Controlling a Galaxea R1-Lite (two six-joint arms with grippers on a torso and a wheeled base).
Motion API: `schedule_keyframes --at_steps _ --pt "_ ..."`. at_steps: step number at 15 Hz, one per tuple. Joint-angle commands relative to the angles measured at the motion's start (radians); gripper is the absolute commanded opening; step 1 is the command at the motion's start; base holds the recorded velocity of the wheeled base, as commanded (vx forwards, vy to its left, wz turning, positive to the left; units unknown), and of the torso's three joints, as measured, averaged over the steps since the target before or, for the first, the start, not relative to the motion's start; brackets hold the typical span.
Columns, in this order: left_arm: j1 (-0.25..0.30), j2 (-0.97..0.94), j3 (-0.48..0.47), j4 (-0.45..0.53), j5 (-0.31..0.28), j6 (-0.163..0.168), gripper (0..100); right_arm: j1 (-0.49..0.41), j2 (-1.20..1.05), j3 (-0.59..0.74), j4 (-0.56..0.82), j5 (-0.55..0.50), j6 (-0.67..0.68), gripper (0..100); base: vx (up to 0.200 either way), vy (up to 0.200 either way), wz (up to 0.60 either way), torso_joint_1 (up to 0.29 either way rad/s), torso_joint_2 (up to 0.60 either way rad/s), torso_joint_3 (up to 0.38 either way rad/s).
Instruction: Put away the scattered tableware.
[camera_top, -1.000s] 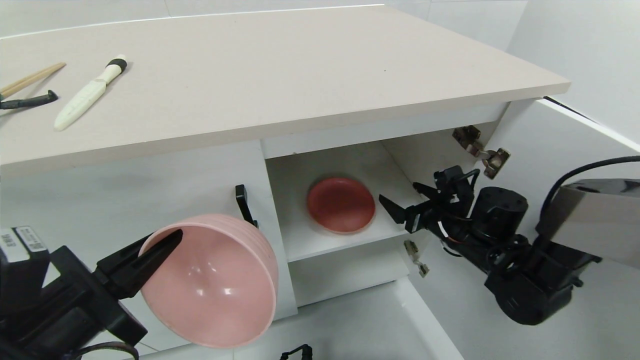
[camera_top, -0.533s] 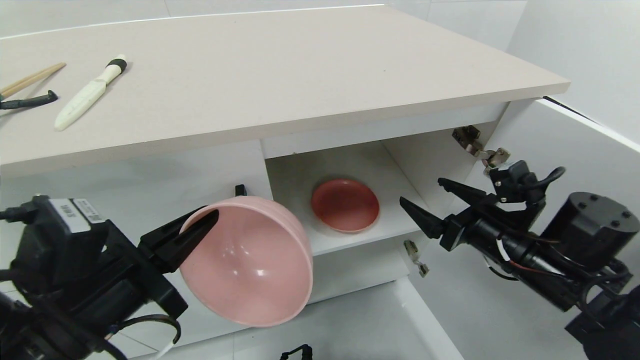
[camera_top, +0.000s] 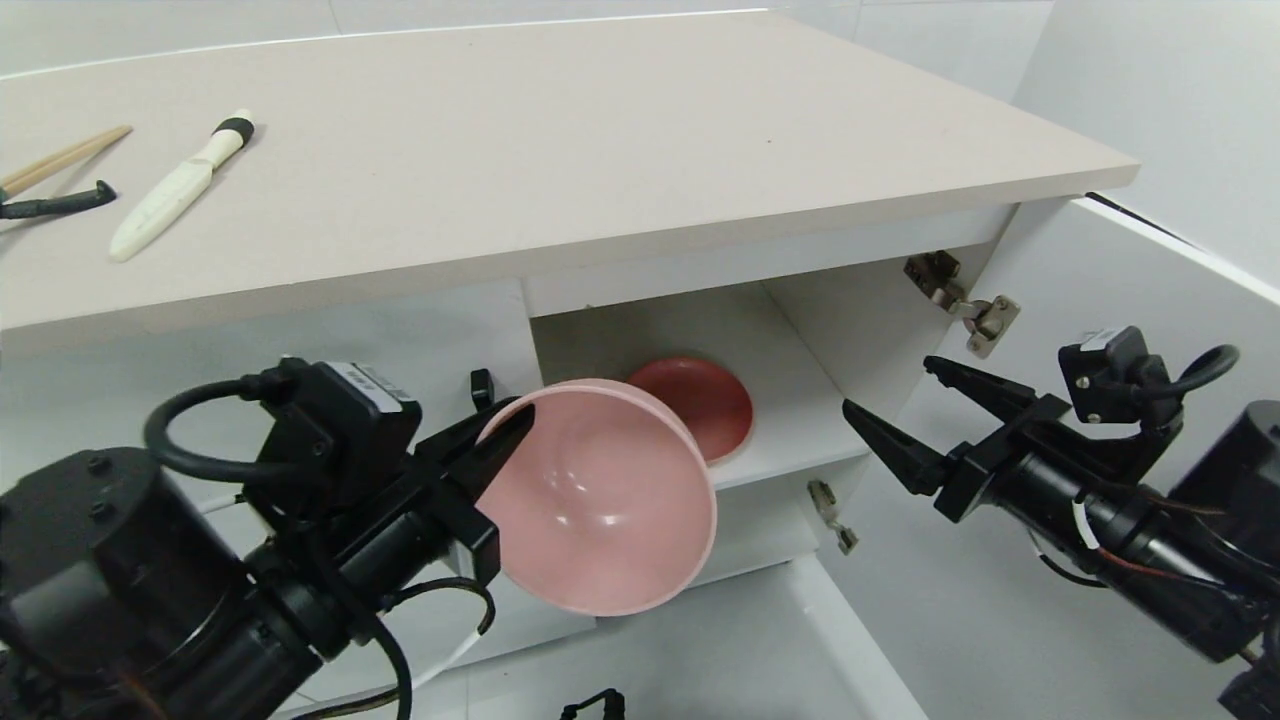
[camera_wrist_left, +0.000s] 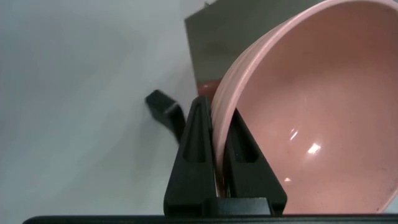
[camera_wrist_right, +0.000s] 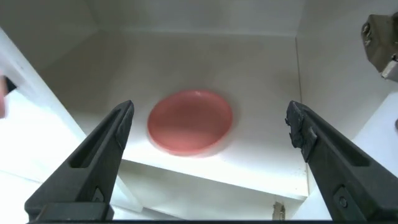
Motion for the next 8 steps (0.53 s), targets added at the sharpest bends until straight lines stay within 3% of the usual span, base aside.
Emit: schedule_keyframes --at_steps 1,4,6,8 --pt "-0.018 0.105 -0.073 -0.002 0.01 0.015 0 -0.001 -0.012 0.003 -0.001 0.001 -0.009 100 0.0 0.0 0.0 0.0 0.0 0.0" --pt "-0.046 0.174 -0.137 -0.015 0.03 0.042 0 0.0 -0.038 0.005 -0.001 0.001 -0.01 100 0.0 0.0 0.0 0.0 0.0 0.0" --pt "-0.086 0.249 -0.177 -0.084 0.1 0.055 0 -0.001 -0.047 0.006 -0.001 0.001 -0.013 100 0.0 0.0 0.0 0.0 0.0 0.0" --pt "-0.089 0.318 -0.209 -0.148 0.162 0.059 0 -0.004 -0.045 0.009 -0.001 0.001 -0.015 100 0.0 0.0 0.0 0.0 0.0 0.0"
